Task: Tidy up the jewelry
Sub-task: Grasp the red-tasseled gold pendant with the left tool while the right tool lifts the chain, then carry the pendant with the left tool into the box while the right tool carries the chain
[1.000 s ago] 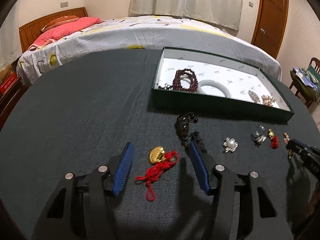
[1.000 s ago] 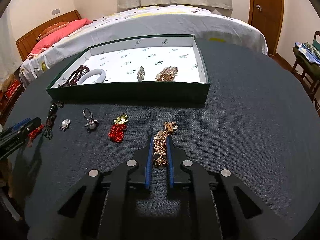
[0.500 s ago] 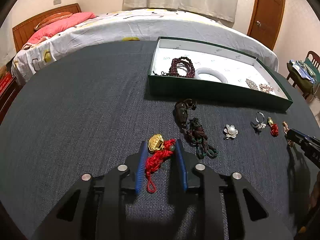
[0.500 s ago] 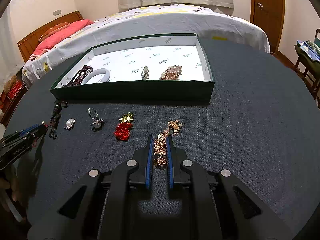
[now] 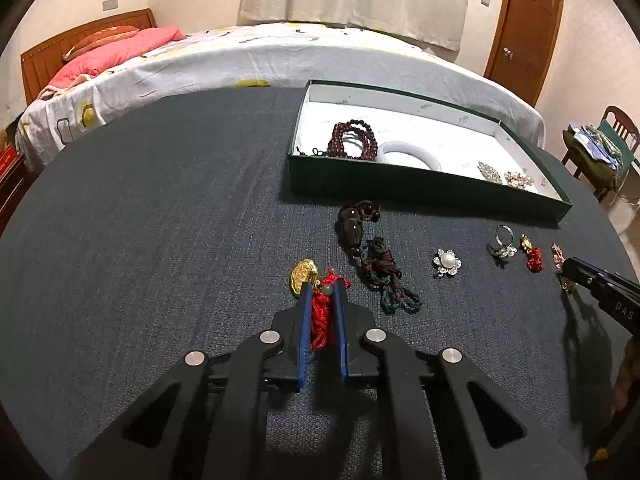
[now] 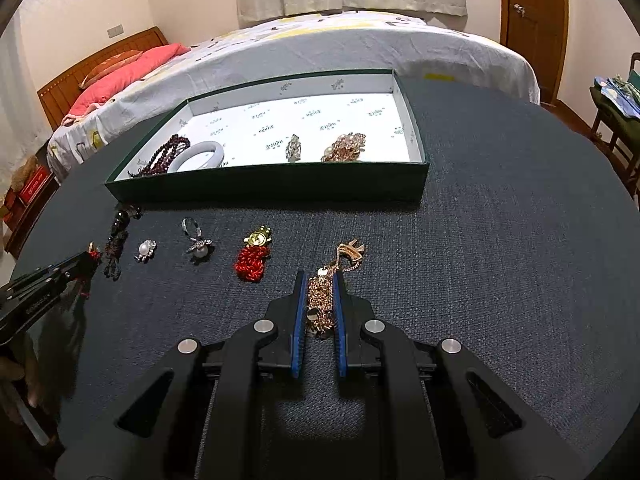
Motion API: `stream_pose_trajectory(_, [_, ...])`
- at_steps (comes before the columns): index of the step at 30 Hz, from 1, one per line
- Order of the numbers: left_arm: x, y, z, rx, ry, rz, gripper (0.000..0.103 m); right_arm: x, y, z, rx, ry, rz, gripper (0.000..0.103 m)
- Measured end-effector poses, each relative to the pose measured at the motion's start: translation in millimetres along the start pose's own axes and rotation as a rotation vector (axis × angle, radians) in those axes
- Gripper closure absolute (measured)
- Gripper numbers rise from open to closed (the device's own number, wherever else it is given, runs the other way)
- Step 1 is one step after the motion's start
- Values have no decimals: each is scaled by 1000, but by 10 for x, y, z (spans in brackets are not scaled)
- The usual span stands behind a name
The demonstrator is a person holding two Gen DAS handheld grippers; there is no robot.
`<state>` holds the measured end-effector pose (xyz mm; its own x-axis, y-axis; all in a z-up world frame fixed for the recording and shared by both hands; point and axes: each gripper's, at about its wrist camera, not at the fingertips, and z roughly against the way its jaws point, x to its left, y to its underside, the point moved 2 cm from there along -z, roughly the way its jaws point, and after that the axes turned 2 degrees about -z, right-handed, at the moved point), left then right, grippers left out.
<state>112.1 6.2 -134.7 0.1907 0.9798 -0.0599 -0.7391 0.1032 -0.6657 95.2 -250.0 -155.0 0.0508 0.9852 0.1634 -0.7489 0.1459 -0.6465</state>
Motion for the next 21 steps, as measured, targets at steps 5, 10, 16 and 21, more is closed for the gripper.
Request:
stream_pose_trajectory(5, [-20,-21,29,-18,1,-7,92,10,-17,43,-17,-3,1,91])
stream_pose_trajectory(10, [-31,-74,105,-49,2,-7,92,25,-42,97,-37,-11,2,91])
stream_pose_trajectory(16, [-68,-178,217,-87,16,-6,92,50,-112,220,-77,-22,3,91])
stream_pose_trajectory(21, [-121,-275,311,-122,32,-15,92,76,-196,347,-115,-30,9,91])
